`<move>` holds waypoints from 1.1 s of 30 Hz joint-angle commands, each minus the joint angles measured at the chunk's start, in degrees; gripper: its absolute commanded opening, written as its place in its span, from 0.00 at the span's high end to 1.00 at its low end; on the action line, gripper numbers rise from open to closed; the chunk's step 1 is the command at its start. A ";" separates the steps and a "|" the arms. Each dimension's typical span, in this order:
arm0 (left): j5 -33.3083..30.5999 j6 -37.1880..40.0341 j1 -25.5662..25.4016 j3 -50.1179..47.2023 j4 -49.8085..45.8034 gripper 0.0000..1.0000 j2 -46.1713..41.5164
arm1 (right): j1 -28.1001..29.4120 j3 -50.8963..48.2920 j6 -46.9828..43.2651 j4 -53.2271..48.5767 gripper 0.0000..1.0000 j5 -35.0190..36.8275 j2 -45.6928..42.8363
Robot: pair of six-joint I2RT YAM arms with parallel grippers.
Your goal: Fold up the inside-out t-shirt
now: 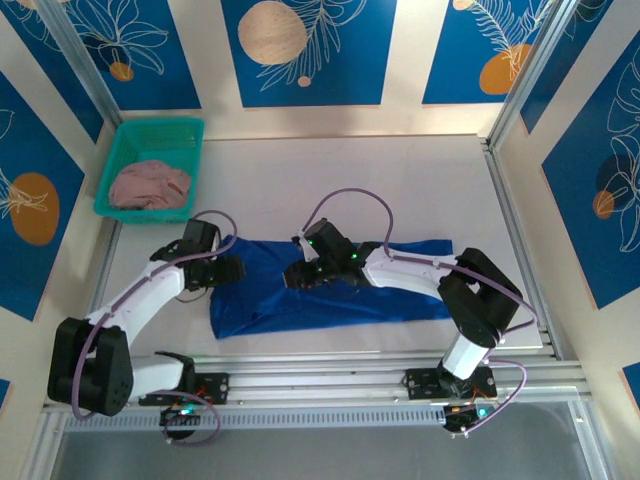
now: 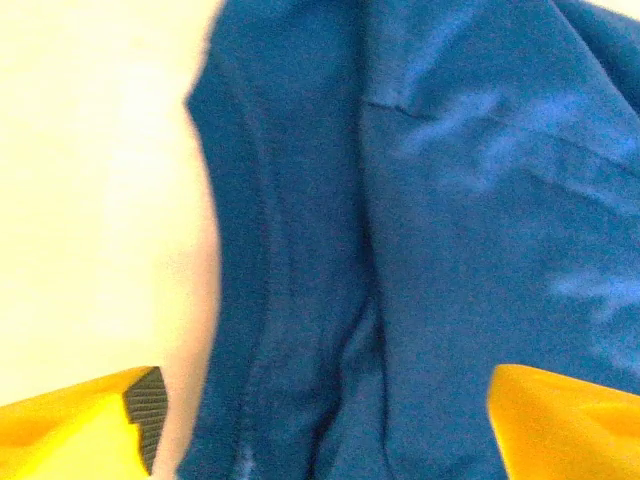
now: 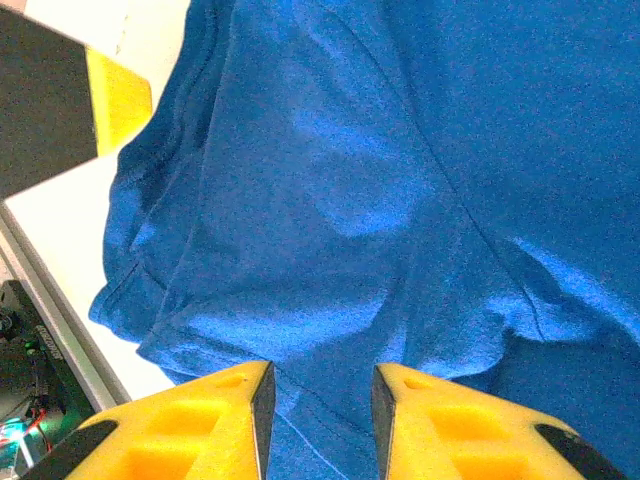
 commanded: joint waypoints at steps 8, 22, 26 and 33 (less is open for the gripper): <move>3.77 4.29 0.84 1.66 7.46 0.03 11.90 | -1.68 -1.67 1.12 0.85 0.66 -2.23 -0.07; 9.29 4.45 -9.94 -1.65 13.34 0.16 13.45 | -2.48 -4.76 2.98 2.15 0.66 -1.92 -0.17; 10.53 3.84 -11.88 -2.93 16.24 0.28 13.87 | -2.48 -4.77 2.98 2.08 0.66 -1.88 -0.11; 12.20 2.91 -14.91 -3.33 20.50 0.51 14.23 | -2.61 -4.74 2.97 1.60 0.66 -1.72 -0.19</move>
